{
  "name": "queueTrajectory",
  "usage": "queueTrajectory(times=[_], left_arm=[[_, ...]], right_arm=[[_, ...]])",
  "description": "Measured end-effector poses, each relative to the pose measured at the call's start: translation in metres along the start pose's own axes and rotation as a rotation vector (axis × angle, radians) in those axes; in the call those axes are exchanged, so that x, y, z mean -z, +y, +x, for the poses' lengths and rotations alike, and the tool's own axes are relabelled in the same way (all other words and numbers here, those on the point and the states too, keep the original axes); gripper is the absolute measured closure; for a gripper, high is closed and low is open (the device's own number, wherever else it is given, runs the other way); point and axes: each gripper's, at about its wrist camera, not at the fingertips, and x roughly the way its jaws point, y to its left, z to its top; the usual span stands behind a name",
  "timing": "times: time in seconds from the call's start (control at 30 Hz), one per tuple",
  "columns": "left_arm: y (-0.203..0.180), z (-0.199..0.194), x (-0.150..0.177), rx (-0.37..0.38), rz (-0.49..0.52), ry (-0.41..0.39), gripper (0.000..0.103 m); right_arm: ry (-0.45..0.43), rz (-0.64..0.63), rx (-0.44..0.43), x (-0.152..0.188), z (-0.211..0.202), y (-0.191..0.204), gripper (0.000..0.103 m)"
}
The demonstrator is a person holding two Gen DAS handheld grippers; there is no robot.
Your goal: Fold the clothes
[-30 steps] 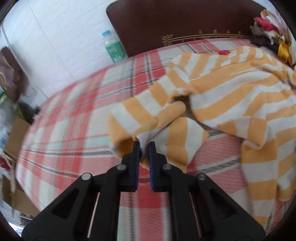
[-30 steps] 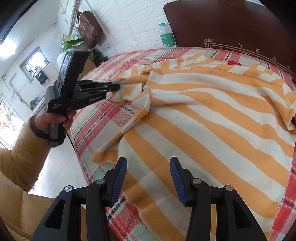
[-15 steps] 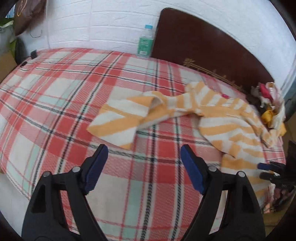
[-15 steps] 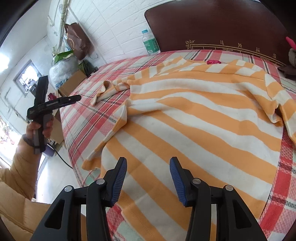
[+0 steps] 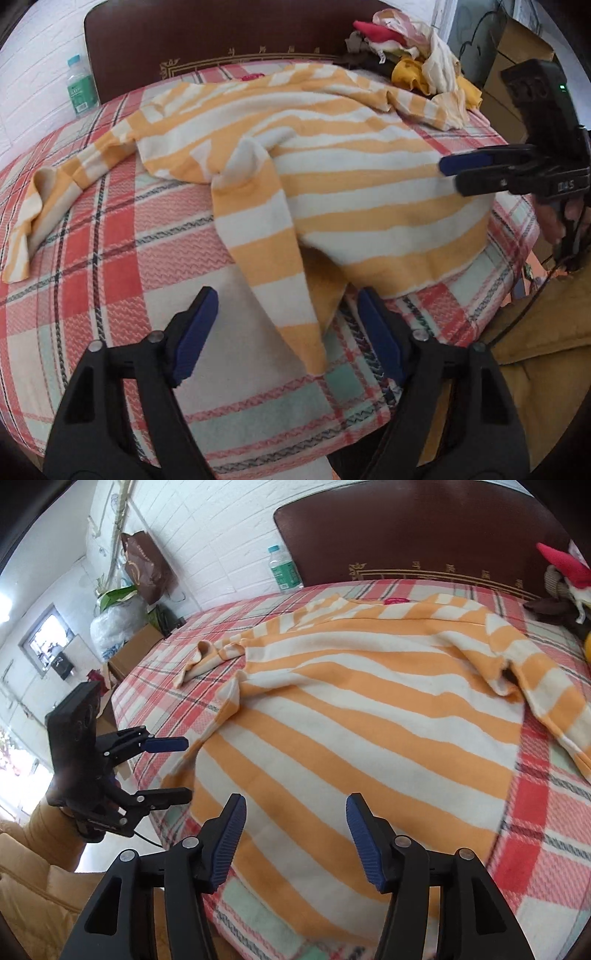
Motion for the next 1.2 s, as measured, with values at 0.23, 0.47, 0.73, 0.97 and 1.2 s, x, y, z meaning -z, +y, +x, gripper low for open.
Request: queueTrajectory(times=[0.23,0.47,0.73,0.97,1.2], left_arm=[[0.026,-0.005,-0.005,0.071,-0.145,-0.007,0.083],[0.031,-0.021,-0.004,0.193,-0.273,-0.044,0.086],[0.049,-0.053,0.000,0.314,-0.408,-0.117,0.086],[0.053,-0.079,0.017,0.326,-0.401,-0.130,0.086],[0.041,-0.056,0.044,0.153,-0.306,0.008,0.071]], right_arm=[[-0.017,0.194,0.068,0.038,-0.041,-0.053,0.044],[0.015,0.196,0.040,0.055,-0.037,-0.058,0.046],[-0.080,0.244,-0.209,0.052,-0.057,-0.055,0.093],[-0.152,0.255,-0.219,0.056,-0.112,-0.071,0.093],[0.030,0.226,-0.107,0.065,-0.087,-0.076,0.078]])
